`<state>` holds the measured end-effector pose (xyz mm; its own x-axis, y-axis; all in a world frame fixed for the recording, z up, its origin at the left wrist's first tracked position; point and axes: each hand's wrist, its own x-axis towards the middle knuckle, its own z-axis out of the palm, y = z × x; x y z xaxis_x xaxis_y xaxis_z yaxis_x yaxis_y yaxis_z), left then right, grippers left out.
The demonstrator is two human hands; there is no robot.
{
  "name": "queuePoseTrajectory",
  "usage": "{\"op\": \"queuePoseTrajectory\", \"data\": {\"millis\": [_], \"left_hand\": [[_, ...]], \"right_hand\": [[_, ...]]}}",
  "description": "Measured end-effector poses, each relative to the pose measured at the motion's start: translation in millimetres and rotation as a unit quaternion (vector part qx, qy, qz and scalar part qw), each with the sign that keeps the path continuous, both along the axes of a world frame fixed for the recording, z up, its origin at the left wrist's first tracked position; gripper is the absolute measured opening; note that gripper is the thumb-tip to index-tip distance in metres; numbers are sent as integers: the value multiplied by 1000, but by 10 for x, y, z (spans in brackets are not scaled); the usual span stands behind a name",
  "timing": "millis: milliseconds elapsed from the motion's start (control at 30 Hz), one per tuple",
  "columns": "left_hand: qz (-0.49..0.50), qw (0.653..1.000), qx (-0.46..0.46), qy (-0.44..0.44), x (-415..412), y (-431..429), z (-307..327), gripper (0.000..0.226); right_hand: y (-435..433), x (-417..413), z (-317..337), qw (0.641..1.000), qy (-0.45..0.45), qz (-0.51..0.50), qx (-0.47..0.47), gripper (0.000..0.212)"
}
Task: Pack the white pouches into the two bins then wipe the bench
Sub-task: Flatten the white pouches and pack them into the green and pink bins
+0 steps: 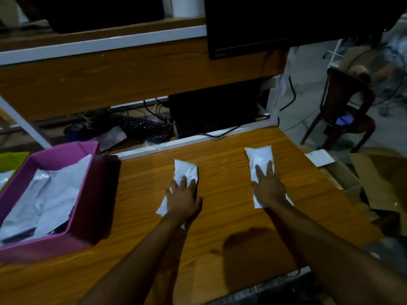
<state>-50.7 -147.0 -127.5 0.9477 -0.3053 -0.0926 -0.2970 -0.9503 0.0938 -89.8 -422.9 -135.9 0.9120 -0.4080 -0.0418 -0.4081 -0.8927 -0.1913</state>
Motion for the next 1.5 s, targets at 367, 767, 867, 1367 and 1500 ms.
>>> {"op": "queuePoseTrajectory", "data": {"millis": [367,767,867,1367,1500], "left_hand": [[14,947,-302,-106,-424,290,144,59],[22,879,-345,-329,-785,1609,1193,59],[34,874,-318,-365,-661,2214,1387,57],[47,993,-96,-44,660,4088,957,48],[66,997,-43,-16,803,4148,796,67]], "right_hand": [[1015,-547,-46,970,-192,89,120,47],[2929,-617,983,871,-393,158,248,50],[3490,-503,1196,848,-419,193,261,51],[5444,648,1174,966,-94,220,95,58],[5496,652,1032,971,-1,238,31,61]]}}
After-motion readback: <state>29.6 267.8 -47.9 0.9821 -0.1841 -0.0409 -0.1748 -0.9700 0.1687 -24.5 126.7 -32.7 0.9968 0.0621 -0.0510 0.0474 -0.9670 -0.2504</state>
